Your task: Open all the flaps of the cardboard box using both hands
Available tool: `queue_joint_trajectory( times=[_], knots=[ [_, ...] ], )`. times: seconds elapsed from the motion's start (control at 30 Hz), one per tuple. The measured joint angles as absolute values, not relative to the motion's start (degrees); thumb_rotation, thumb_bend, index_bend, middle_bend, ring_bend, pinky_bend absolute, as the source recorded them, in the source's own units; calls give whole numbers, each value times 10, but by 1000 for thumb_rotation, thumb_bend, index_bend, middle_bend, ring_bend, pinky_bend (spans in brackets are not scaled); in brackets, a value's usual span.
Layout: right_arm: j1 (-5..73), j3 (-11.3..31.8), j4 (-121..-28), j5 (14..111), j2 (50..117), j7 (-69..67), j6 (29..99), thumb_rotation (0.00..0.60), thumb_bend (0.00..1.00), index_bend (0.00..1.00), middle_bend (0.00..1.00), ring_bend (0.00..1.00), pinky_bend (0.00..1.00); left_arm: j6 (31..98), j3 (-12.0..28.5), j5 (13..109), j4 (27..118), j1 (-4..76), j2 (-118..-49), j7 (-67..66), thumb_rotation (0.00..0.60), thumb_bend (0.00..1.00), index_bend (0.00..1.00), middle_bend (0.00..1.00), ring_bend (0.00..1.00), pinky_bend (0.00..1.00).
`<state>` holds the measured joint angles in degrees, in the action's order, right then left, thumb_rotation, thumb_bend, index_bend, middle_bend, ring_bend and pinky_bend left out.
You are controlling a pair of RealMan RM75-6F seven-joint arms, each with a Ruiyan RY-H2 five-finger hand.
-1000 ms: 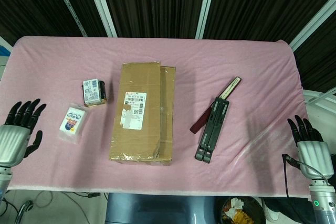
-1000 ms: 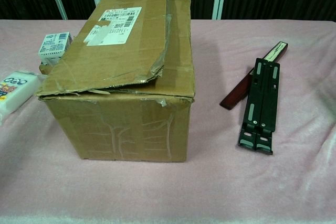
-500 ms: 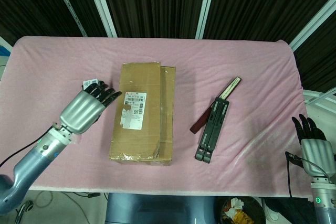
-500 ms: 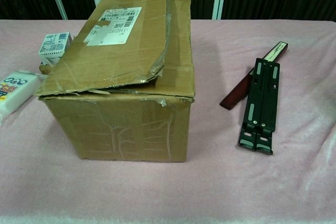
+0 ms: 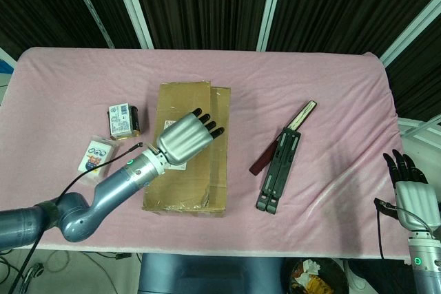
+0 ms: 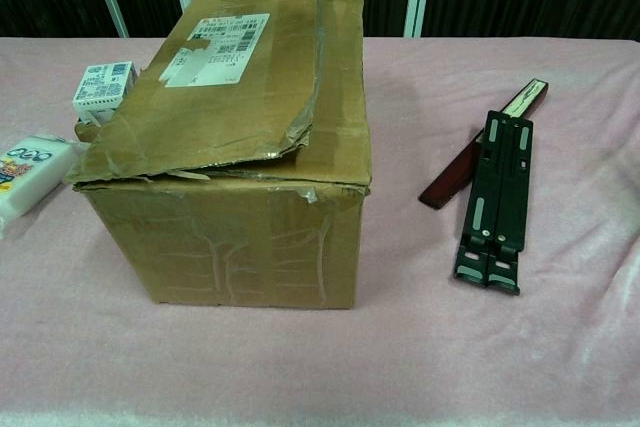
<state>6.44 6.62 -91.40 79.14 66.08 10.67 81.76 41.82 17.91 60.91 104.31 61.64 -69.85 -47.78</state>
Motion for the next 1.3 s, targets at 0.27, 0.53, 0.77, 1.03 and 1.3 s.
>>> queue_joint_trajectory(
  times=[0.27,0.53,0.77,1.03,1.3],
  knots=[
    [65,66,-915,789,659,105,817,600,212,0,0,0,226,426,149,565,1005,668,-751,-509,600,923,270,404,312,372],
    [65,66,-915,788,658,103,816,600,214,0,0,0,226,442,132,540,1002,692,-761,-519,600,988,356,555,439,470],
    [66,65,-913,792,660,106,818,600,213,0,0,0,226,460,117,528,1021,702,-734,-519,600,998,389,603,495,516],
    [67,65,-912,791,661,107,819,600,213,0,0,0,226,473,110,530,1047,704,-696,-505,600,998,395,612,509,527],
    [67,64,-913,791,661,109,819,600,214,0,0,0,226,492,111,543,1083,697,-640,-480,600,998,395,612,509,527]
  ],
)
